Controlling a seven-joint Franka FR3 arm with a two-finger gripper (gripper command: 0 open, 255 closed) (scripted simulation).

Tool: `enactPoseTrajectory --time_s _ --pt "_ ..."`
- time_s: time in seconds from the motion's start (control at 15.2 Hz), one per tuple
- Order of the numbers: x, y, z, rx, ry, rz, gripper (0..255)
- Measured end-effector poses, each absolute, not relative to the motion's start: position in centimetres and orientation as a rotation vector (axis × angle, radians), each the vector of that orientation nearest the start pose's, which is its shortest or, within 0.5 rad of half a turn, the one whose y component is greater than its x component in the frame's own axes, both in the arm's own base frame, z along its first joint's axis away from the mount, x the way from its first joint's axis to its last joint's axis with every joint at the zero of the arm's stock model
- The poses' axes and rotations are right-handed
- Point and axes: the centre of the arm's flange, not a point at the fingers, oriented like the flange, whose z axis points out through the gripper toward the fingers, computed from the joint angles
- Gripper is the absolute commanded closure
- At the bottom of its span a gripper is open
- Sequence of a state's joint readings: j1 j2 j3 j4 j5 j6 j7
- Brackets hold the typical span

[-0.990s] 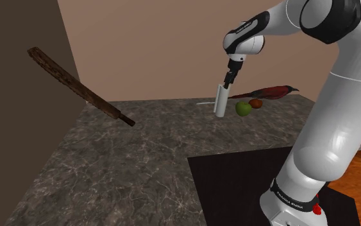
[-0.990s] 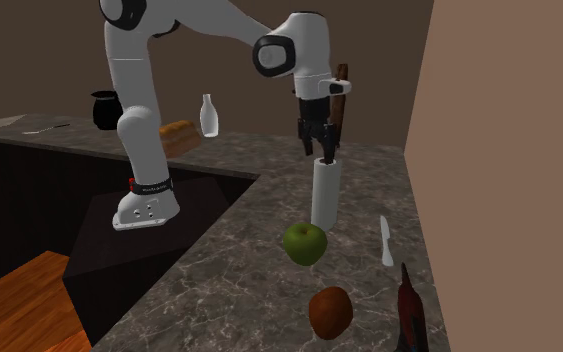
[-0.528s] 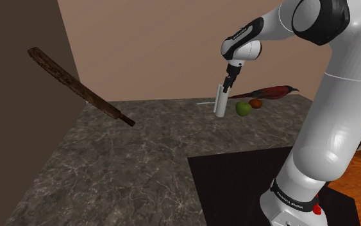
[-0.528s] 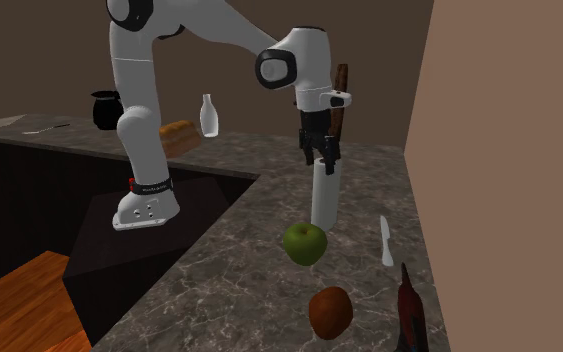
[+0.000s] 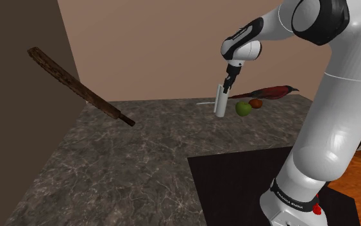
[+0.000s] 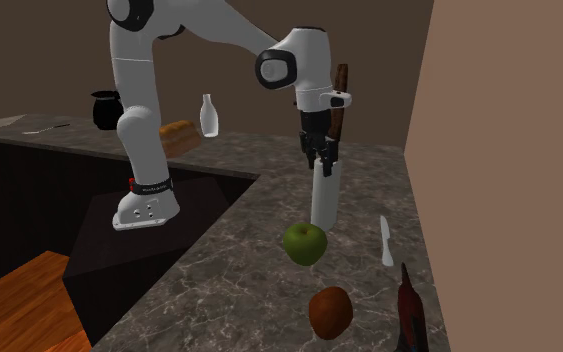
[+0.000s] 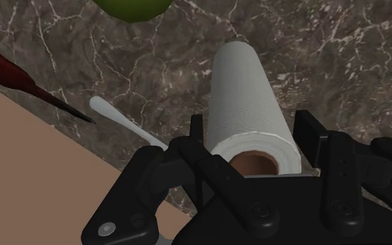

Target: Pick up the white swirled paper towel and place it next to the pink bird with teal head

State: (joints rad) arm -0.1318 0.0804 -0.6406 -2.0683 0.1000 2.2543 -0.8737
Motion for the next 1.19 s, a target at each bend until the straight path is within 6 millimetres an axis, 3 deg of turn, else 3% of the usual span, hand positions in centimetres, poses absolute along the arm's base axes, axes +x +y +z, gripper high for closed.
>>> enactPoseTrajectory --time_s 0.53,1.19 --pt "41.5 -39.3 41.5 -3.203 -0.076 -0.173 255" --pt "41.4 -39.5 46.5 -3.204 -0.076 -0.173 255"
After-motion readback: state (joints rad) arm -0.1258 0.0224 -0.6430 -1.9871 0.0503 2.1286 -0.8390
